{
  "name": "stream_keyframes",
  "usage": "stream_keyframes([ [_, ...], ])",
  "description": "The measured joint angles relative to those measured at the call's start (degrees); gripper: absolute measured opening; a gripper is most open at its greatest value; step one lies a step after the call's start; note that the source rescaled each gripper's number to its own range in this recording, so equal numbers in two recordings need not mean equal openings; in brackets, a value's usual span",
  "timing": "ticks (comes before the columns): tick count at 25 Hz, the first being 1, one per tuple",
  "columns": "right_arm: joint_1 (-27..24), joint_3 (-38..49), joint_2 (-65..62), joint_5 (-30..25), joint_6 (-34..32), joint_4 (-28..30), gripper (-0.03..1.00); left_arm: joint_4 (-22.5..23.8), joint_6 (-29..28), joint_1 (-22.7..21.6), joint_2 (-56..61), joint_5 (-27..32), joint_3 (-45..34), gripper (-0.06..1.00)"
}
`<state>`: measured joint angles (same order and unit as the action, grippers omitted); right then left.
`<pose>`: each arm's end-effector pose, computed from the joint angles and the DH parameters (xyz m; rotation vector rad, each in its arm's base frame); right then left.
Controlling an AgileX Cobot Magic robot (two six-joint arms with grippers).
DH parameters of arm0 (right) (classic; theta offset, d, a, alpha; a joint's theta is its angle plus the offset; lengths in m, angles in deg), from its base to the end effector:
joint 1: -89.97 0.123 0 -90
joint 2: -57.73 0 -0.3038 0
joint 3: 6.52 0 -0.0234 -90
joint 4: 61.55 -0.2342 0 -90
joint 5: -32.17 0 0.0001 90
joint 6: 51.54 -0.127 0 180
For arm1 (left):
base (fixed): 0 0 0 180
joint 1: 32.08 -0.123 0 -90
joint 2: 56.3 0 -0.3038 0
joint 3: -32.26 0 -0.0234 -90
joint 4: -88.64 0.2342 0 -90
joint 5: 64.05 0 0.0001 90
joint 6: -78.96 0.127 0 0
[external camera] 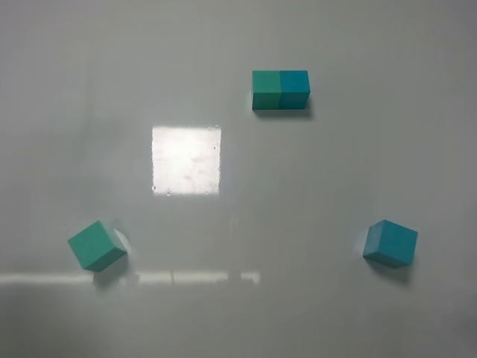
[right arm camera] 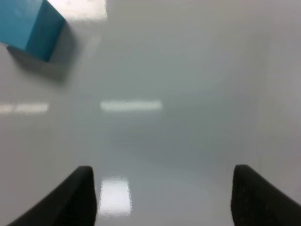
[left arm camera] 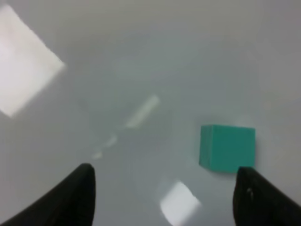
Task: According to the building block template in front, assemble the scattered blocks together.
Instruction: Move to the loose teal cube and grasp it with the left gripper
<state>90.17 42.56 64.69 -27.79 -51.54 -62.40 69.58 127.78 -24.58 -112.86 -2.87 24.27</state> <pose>-0.0063 0.0016 0.2543 -0.0041 2.0245 0.0199 0.1285 -0.0536 0.4295 1.0004 1.8940 0.0094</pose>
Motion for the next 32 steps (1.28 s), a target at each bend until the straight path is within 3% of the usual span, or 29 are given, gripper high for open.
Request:
stream_keyframes([
  [5,0.0,0.0,0.0,0.0,0.0,0.0,0.54,6.8,-1.7,7.5,-7.0,-0.9,7.0,0.43],
  [7,0.0,0.0,0.0,0.0,0.0,0.0,0.54,10.1,-3.5,12.8,-9.5,-0.6,8.6,0.42],
  [10,0.0,0.0,0.0,0.0,0.0,0.0,0.54,19.6,-8.1,23.2,-12.1,1.7,8.9,0.38],
  [14,0.0,0.0,0.0,0.0,0.0,0.0,0.54,35.9,-22.2,39.3,-13.0,7.5,8.9,0.29],
  [17,0.0,0.0,0.0,0.0,0.0,0.0,0.54,42.3,-32.9,49.9,-13.0,8.6,8.8,0.28],
  [21,0.0,0.0,0.0,0.0,0.0,0.0,0.54,52.5,-50.0,60.1,-13.0,8.6,5.6,0.25],
  [26,0.0,0.0,0.0,0.0,0.0,0.0,0.54,63.3,-63.0,62.7,-13.0,8.8,-2.5,0.19],
  [32,0.0,0.0,0.0,0.0,0.0,0.0,0.54,63.3,-70.0,62.8,-12.5,8.8,-5.3,0.19],
])
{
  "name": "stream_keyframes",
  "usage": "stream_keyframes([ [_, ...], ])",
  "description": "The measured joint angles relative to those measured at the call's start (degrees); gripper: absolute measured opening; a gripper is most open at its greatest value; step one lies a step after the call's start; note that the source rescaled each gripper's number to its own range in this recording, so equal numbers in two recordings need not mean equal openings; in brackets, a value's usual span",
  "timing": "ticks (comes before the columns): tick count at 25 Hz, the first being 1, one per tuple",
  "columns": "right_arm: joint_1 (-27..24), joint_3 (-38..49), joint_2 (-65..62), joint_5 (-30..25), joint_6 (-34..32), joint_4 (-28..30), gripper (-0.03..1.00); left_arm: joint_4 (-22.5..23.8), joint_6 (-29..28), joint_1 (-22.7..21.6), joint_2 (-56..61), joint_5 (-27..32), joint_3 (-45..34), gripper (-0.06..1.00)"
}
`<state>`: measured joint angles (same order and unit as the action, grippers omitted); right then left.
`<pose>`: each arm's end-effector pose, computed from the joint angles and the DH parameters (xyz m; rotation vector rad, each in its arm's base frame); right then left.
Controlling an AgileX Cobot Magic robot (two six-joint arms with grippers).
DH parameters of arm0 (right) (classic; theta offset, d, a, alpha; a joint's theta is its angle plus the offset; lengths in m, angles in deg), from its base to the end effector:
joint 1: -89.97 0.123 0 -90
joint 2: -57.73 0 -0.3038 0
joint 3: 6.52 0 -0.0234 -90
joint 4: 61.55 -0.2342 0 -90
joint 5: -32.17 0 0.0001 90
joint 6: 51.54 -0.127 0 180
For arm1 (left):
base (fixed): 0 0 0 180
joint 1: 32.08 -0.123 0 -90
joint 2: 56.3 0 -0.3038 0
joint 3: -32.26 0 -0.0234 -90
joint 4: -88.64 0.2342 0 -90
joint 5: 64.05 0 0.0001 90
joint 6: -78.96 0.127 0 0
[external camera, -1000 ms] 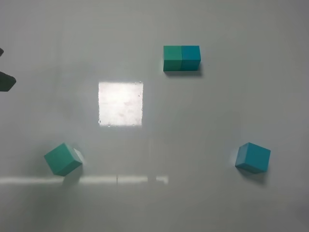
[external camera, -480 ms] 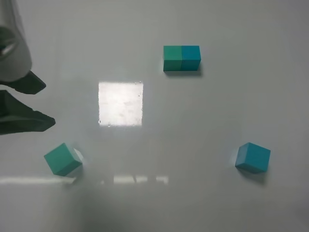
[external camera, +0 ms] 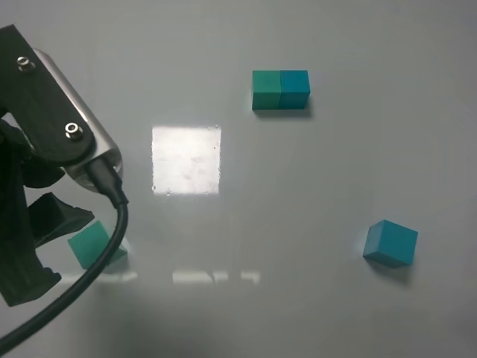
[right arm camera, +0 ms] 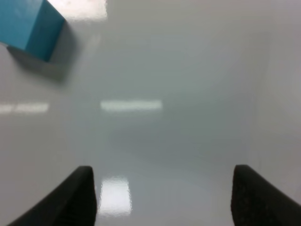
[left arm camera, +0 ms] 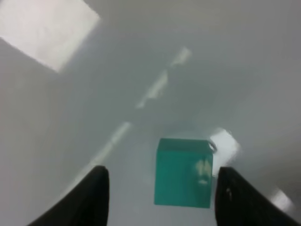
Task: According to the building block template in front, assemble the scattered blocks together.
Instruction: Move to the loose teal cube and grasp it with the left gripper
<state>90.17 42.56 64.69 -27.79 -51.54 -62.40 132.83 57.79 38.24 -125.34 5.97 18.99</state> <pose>-0.0063 0.0016 0.2543 -0.0041 2.0245 0.0199 0.1372 -0.1364 0.3822 1.0284 2.0065 0.2561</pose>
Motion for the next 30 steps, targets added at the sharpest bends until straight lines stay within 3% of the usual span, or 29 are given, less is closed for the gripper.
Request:
stream_keyframes([
  [2,0.0,0.0,0.0,0.0,0.0,0.0,0.54,-0.4,0.1,0.0,0.4,0.0,-0.1,0.24],
  [7,0.0,0.0,0.0,0.0,0.0,0.0,0.54,-1.1,3.0,0.0,0.6,0.1,-2.3,0.75],
  [9,0.0,0.0,0.0,0.0,0.0,0.0,0.54,-1.3,3.0,0.0,0.6,0.1,-2.5,0.83],
  [20,0.0,0.0,0.0,0.0,0.0,0.0,0.54,1.2,2.7,-0.8,0.6,-0.6,-4.8,0.87],
  [24,0.0,0.0,0.0,0.0,0.0,0.0,0.54,-0.3,2.7,-6.8,0.6,-6.0,-6.4,0.87],
  [30,0.0,0.0,0.0,0.0,0.0,0.0,0.54,-9.5,10.4,-17.3,0.6,-14.3,-6.8,0.87],
])
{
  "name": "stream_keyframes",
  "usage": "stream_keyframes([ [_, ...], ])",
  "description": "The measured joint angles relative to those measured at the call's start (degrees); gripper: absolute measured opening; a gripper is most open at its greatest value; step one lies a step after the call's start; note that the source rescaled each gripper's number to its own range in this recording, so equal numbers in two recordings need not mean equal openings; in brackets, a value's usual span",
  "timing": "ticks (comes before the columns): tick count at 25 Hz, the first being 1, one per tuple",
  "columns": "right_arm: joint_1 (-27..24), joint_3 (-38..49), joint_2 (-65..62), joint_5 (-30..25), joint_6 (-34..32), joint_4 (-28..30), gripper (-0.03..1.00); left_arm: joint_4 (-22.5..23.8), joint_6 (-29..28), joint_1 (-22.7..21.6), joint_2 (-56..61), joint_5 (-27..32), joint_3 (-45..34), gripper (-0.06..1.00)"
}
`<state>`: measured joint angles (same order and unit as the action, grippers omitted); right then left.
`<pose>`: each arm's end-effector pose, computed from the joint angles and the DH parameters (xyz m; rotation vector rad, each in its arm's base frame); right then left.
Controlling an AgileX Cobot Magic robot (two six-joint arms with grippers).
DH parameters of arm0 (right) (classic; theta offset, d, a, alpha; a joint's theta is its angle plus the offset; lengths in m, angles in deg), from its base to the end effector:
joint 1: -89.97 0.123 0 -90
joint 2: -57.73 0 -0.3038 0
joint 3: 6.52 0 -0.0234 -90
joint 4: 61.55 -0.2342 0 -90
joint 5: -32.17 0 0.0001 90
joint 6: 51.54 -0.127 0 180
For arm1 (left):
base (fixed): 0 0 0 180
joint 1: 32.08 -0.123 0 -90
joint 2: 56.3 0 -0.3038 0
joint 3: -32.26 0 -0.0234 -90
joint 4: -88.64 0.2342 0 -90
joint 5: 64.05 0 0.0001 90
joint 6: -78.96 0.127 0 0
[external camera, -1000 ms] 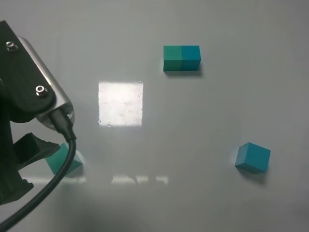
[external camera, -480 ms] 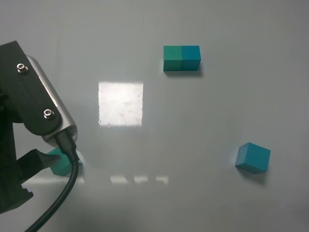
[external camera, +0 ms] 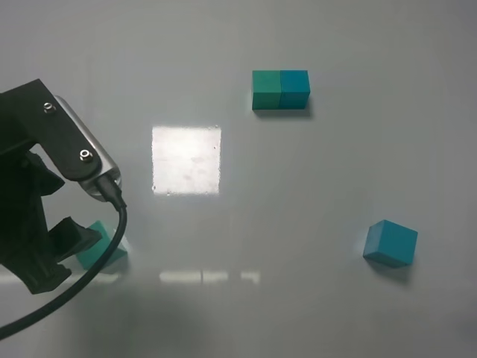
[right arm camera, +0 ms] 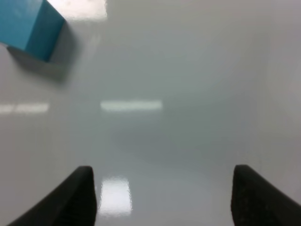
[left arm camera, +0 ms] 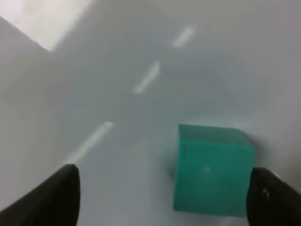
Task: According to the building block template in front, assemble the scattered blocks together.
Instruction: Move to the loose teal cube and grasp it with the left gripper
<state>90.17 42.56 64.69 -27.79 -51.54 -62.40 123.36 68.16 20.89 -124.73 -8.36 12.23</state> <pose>-0.0063 0.0016 0.2543 -0.0041 2.0245 0.0199 0.1655 -0.1201 0.3509 1.0248 2.0663 0.2223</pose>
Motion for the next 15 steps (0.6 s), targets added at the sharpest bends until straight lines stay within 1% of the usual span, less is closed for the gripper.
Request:
stream_keyframes([
  [3,0.0,0.0,0.0,0.0,0.0,0.0,0.54,-1.1,2.0,-1.1,0.0,-1.0,0.0,0.87],
  [8,0.0,0.0,0.0,0.0,0.0,0.0,0.54,-3.4,6.5,-1.3,-1.5,-0.9,-0.1,0.87],
  [15,0.0,0.0,0.0,0.0,0.0,0.0,0.54,-3.3,6.5,-1.3,-6.5,-1.2,-1.2,0.87],
])
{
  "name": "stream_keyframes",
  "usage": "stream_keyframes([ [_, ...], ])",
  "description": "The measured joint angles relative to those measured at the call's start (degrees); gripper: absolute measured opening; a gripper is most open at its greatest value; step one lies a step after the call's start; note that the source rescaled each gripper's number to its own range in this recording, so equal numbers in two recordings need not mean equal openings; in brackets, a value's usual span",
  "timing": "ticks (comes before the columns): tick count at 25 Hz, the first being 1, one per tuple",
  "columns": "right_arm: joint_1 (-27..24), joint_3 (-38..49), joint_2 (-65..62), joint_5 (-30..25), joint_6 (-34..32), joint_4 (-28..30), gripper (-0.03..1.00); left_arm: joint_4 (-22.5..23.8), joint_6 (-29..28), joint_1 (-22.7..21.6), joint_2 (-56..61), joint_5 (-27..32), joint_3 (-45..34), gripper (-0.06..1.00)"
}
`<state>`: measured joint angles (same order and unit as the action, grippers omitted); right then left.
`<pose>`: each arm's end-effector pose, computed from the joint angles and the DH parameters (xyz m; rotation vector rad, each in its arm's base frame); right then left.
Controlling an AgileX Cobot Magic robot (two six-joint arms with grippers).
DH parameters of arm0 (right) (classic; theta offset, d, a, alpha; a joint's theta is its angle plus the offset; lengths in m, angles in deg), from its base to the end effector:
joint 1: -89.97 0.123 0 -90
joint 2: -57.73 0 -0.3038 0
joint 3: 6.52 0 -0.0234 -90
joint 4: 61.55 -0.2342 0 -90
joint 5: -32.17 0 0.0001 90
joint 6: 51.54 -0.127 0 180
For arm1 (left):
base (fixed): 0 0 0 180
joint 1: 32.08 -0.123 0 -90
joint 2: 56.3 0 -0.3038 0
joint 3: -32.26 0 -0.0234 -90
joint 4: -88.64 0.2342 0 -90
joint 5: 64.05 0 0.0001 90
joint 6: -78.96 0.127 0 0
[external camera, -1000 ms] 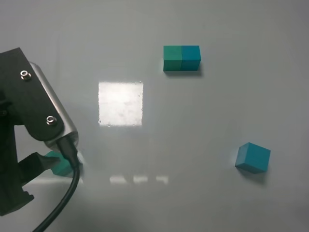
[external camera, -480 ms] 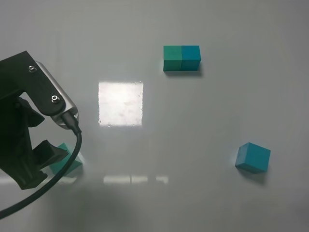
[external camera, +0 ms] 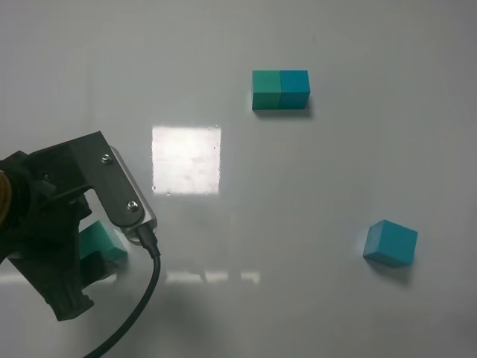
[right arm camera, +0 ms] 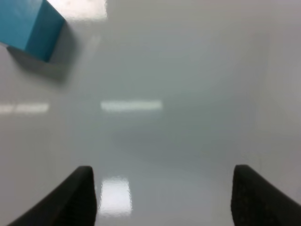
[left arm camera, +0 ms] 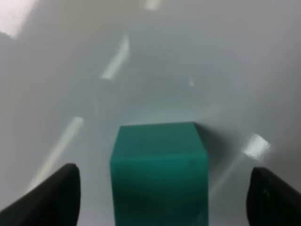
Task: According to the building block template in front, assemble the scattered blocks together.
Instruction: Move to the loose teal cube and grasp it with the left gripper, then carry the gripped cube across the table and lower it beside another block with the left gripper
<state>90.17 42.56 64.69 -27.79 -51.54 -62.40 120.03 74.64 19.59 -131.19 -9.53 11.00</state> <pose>-0.0063 0.0016 0.2543 -0.0041 2.0245 0.0199 0.1787 -0.1391 0.3188 1.2061 2.1259 0.2842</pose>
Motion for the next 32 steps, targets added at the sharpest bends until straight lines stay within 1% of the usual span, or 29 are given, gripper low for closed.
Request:
stream_keyframes([
  [6,0.0,0.0,0.0,0.0,0.0,0.0,0.54,0.9,-1.6,0.0,-2.0,-1.2,0.0,0.87],
  [8,0.0,0.0,0.0,0.0,0.0,0.0,0.54,0.9,-2.4,0.0,-2.5,-1.1,0.0,0.81],
  [9,0.0,0.0,0.0,0.1,0.0,0.0,0.54,0.9,-2.9,0.0,-2.5,-0.8,0.0,0.73],
  [10,0.0,0.0,0.0,0.1,0.0,0.0,0.54,0.9,-3.6,0.0,-2.6,-0.4,0.0,0.57],
  [11,0.0,0.0,0.0,0.1,0.0,0.0,0.54,1.0,-3.9,0.0,-2.6,0.2,0.0,0.37],
  [12,0.0,0.0,0.0,0.1,0.0,0.0,0.54,1.2,-4.1,0.0,-2.6,0.9,0.0,0.01],
  [18,0.0,0.0,0.0,0.1,0.0,0.0,0.54,1.4,-4.9,0.0,-2.6,3.1,0.2,0.00],
  [22,0.0,0.0,0.0,0.1,0.0,0.0,0.54,1.0,-4.2,0.0,-2.6,5.7,3.5,0.00],
  [23,0.0,0.0,0.0,0.1,0.0,0.0,0.54,0.1,-3.4,0.0,-2.6,6.4,5.3,0.00],
  [27,0.0,0.0,0.0,0.1,0.0,0.0,0.54,-6.3,3.0,0.0,-2.6,8.8,12.7,0.00],
  [30,0.0,0.0,0.0,0.1,0.0,0.0,0.54,-7.2,7.2,0.0,-3.5,9.4,16.1,0.00],
  [32,0.0,0.0,0.0,0.1,0.0,0.0,0.54,-8.7,11.6,0.0,-5.2,10.3,19.1,0.00],
])
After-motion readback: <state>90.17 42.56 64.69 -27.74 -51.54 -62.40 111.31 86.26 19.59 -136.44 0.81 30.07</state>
